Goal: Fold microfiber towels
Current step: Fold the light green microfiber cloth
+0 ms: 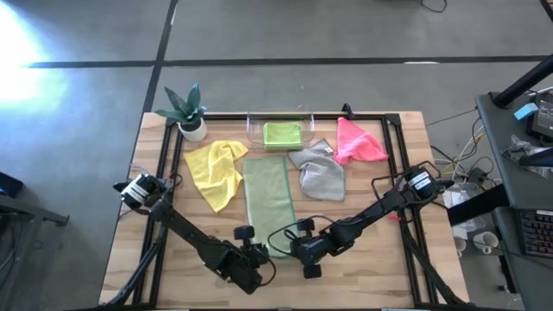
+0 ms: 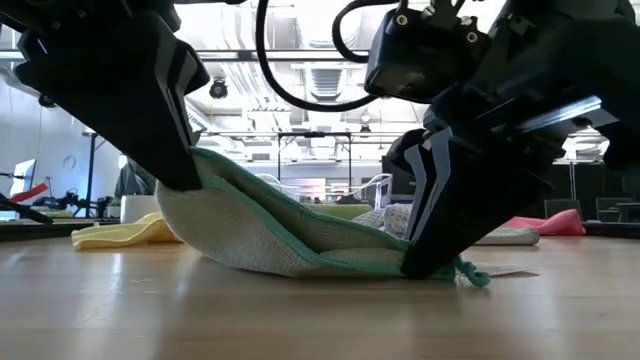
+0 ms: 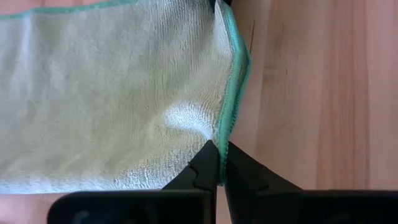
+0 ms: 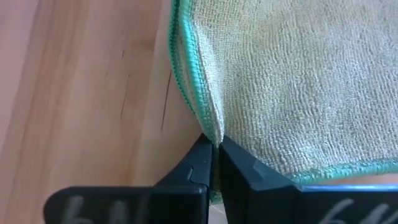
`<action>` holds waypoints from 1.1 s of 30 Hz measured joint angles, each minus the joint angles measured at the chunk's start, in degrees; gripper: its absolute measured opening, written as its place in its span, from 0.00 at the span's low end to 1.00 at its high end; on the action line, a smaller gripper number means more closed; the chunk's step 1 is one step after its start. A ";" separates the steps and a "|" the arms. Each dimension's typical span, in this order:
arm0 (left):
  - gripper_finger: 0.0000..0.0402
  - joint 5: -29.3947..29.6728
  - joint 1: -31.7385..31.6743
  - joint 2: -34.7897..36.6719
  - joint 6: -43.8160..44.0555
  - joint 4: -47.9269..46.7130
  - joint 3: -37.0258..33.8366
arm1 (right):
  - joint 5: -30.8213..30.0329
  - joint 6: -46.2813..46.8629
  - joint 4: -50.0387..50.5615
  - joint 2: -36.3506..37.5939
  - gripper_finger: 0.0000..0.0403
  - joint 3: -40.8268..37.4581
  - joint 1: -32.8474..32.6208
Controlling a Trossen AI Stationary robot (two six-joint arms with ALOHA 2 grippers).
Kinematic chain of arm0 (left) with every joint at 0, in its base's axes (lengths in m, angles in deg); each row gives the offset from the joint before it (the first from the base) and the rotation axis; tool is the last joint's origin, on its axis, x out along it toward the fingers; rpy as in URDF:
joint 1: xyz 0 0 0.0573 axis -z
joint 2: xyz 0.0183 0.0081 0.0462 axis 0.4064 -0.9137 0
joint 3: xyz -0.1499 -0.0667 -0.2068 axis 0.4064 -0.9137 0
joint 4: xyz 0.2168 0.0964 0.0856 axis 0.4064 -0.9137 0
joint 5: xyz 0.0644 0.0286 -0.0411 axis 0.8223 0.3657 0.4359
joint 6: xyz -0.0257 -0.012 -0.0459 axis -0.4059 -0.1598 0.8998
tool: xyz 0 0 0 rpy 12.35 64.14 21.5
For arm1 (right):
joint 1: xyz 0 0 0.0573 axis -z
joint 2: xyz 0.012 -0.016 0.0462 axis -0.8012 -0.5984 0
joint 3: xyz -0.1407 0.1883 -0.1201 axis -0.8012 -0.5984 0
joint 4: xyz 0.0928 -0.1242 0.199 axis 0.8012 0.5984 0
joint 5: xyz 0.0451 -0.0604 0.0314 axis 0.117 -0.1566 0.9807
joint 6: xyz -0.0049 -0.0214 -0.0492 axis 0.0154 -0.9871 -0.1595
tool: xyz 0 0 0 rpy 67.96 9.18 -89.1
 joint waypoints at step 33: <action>0.00 -0.20 -0.16 7.17 -0.43 -22.01 12.21 | -9.36 13.62 41.52 0.13 0.02 33.60 -6.74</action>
